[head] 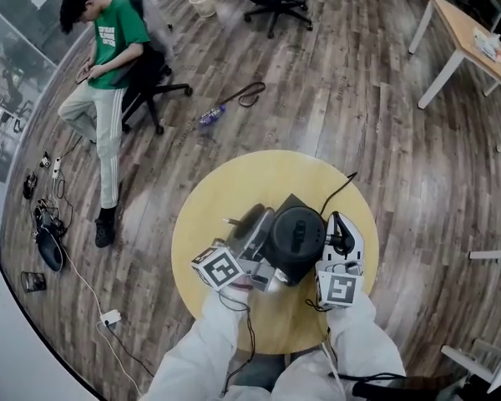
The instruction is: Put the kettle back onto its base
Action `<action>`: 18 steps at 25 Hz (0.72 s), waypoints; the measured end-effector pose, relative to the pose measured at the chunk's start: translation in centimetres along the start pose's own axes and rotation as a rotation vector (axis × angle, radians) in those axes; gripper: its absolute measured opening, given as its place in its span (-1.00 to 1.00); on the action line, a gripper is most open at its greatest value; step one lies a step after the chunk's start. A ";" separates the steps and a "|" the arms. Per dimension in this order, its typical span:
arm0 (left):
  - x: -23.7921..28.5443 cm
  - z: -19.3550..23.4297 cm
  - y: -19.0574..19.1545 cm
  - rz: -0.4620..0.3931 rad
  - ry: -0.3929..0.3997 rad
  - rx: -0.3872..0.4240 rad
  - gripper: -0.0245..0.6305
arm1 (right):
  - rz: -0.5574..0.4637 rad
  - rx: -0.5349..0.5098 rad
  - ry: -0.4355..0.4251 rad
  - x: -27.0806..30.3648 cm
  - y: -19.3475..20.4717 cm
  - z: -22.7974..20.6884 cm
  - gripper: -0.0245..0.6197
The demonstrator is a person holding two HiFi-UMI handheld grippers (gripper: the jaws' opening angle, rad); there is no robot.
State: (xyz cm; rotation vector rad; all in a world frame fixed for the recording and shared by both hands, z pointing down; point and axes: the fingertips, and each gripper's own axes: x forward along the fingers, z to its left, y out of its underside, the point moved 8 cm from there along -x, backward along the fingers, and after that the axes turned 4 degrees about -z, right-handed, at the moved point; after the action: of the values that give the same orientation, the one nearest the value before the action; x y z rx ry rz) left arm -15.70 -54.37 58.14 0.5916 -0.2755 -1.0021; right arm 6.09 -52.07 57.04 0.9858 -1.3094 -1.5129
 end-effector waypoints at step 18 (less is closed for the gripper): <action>0.3 0.4 0.6 0.035 0.018 0.015 -0.30 | -0.032 -0.021 0.055 -1.3 0.8 0.5 -0.89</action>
State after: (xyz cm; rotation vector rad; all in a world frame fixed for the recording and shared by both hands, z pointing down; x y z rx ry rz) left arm -15.31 -54.55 58.76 0.6069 -0.2765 -0.9615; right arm 6.06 -50.75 57.91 1.0324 -1.2422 -1.5106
